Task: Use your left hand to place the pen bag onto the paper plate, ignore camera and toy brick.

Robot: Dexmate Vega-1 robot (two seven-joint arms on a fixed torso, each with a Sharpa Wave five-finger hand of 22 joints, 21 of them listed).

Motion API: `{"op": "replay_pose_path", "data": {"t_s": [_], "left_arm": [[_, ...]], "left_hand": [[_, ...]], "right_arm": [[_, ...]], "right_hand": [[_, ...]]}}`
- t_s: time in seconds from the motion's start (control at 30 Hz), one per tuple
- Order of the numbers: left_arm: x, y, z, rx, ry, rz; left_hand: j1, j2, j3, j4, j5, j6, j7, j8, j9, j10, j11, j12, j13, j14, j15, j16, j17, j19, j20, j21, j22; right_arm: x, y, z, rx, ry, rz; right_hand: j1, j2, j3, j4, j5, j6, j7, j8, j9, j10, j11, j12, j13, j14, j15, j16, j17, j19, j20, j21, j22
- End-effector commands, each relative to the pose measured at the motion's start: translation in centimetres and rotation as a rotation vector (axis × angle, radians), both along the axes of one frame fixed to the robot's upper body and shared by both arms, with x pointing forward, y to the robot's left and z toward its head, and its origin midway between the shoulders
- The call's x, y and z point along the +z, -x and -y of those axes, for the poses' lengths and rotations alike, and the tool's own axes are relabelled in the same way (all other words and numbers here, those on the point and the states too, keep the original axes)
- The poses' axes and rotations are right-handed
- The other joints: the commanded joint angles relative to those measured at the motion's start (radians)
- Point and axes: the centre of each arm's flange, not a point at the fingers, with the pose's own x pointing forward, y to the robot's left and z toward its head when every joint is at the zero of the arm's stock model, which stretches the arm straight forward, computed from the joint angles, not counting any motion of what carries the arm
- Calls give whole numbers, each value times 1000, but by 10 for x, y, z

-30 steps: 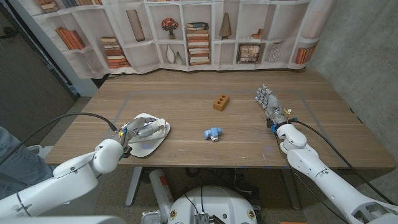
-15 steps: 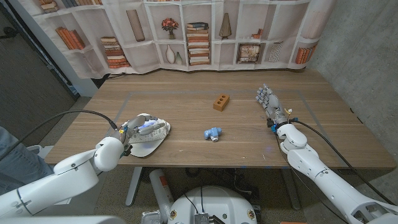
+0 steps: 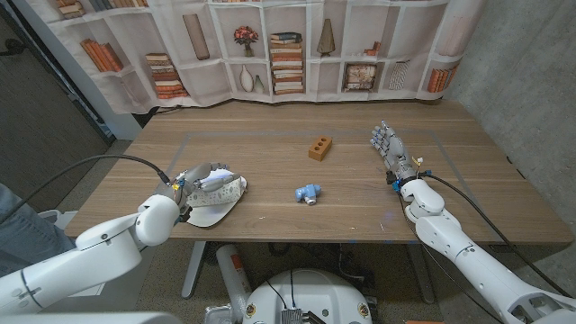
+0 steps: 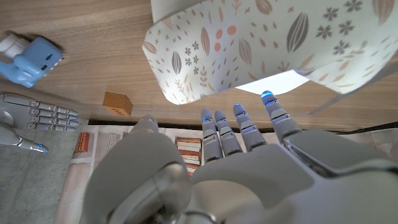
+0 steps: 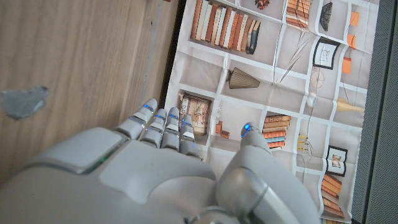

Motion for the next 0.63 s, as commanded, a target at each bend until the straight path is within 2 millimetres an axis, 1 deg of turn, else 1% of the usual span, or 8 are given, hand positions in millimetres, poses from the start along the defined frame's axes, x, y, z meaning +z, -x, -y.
{"op": "replay_pose_path", "data": {"t_s": [0.03, 0.1, 0.17, 0.4, 0.5, 0.53, 0.63], "left_arm": [[14, 8, 4, -18, -7, 47], [15, 9, 4, -24, -7, 52], [16, 8, 5, -27, -10, 54], [20, 7, 7, -47, -8, 60], [21, 7, 8, -51, -12, 60], [21, 7, 8, -52, -14, 60], [21, 7, 8, -54, -18, 59]], "left_hand": [[-9, 2, -6, 1, 5, -1, 0, 7, 3, 0, -6, 6, -1, -5, 1, 3, 0, -3, 3, 0, 5], [-11, 2, -7, 2, 6, -1, 0, 8, 3, 2, -5, 7, -1, -5, -1, 4, 0, -3, 4, 0, 5], [-13, 2, -8, 2, 7, 0, 0, 9, 3, 5, -11, 9, -1, -5, -2, 5, -1, -3, 3, -1, 5], [-17, 2, -11, 3, 11, 6, -4, 13, 3, 9, -9, 12, -2, -5, -3, 6, -2, -8, 1, -3, 5], [-19, 2, -12, 4, 12, 8, -5, 14, 3, 12, -11, 14, -2, -4, 0, 8, -2, -7, 7, -3, 5], [-20, 2, -13, 4, 13, 7, -6, 14, 3, 13, -11, 15, -2, -4, 0, 8, -3, -4, 12, -3, 5], [-21, 2, -14, 4, 15, 9, -6, 15, 3, 14, -11, 16, -3, -4, 1, 9, -3, -3, 14, -2, 5]], "right_arm": [[-1, 3, 0, 0, -5, 3], [-1, 4, 0, -1, -5, 4], [-1, 5, 0, -3, -6, 6], [-3, 7, -1, -4, -8, 6], [-4, 9, -1, -3, -10, 8], [-4, 9, -1, -3, -11, 8], [-6, 11, -1, -6, -14, 11]], "right_hand": [[1, 10, -2, 3, -3, 9, -1, 2, 2, 11, -2, 4, 4, 8, -4, 1, 2, 9, -18, -3, 4], [1, 10, -2, 2, -3, 9, -2, 2, 2, 10, -2, 4, 4, 8, -3, 1, 2, 9, -18, -3, 4], [1, 10, -2, 2, -3, 10, -1, 2, 2, 10, -1, 4, 4, 8, -4, 0, 2, 9, -18, -3, 4], [1, 10, -3, 2, -2, 10, -2, 2, 2, 10, -2, 4, 4, 8, -1, 0, 2, 9, -18, -4, 4], [1, 10, -3, 2, -2, 11, -2, 2, 2, 10, -3, 3, 4, 9, -3, 0, 2, 10, -18, -4, 4], [2, 10, -3, 2, -2, 11, -1, 2, 2, 10, -3, 3, 4, 8, -3, -1, 2, 10, -17, -4, 4], [1, 11, -3, 2, -3, 11, -2, 2, 2, 11, -1, 4, 4, 9, -3, -1, 2, 10, -17, -5, 4]]}}
